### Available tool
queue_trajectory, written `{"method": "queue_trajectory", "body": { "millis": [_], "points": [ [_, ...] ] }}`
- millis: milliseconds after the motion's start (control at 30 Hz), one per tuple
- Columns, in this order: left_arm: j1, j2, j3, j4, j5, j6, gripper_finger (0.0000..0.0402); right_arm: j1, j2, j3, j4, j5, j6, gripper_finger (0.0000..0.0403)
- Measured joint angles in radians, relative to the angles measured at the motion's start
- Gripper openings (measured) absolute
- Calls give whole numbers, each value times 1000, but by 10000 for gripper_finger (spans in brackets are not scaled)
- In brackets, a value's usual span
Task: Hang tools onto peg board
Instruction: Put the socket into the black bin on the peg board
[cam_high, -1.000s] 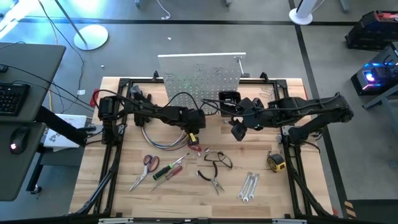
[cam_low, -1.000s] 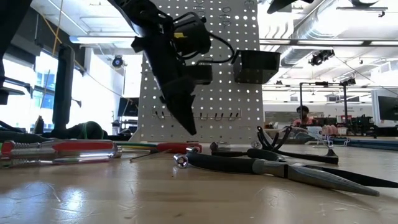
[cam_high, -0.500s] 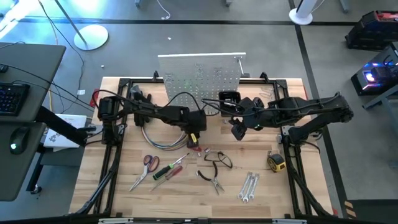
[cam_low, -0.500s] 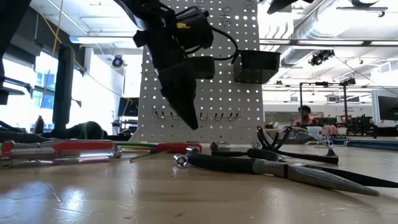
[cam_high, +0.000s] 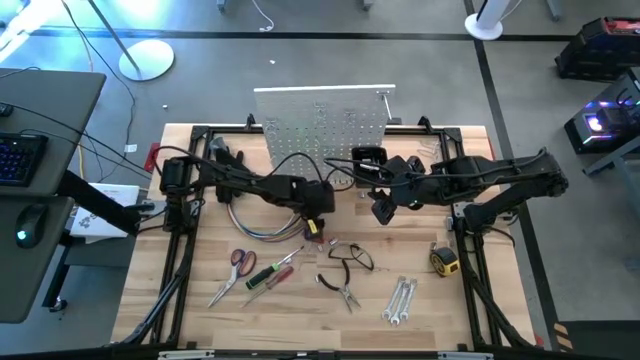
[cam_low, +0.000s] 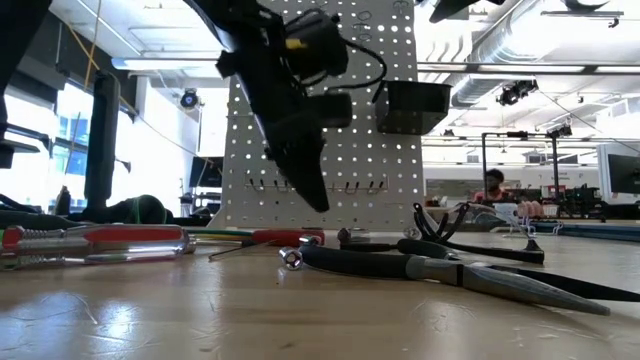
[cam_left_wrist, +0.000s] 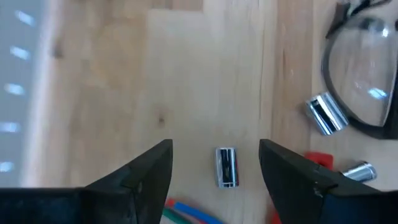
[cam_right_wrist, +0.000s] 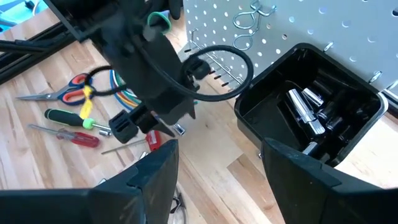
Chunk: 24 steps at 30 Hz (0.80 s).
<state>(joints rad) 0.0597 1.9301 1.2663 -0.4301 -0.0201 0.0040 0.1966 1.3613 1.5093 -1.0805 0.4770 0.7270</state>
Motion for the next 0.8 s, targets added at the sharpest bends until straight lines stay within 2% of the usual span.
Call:
{"method": "queue_trajectory", "body": {
  "millis": [167, 333, 467, 600, 633, 800],
  "points": [
    [-12, 55, 0, 25, 61, 0, 230, 0, 0, 0, 0, 7, 6, 224],
    [-31, 96, 4, 20, 35, 7, 220, 0, 0, 0, 0, 21, 9, 224],
    [-47, 101, 5, -15, -1, 3, 163, 0, 0, 0, 0, 25, 10, 224],
    [-54, 96, 3, -28, -17, 5, 60, 0, 0, 0, 0, 47, 10, 224],
    [-53, 94, 3, -32, -12, 0, 48, 0, 0, 0, 0, 49, 10, 224],
    [-53, 79, 2, -40, -4, -27, 48, 0, 0, 0, 0, 51, 9, 224]
  ]
}}
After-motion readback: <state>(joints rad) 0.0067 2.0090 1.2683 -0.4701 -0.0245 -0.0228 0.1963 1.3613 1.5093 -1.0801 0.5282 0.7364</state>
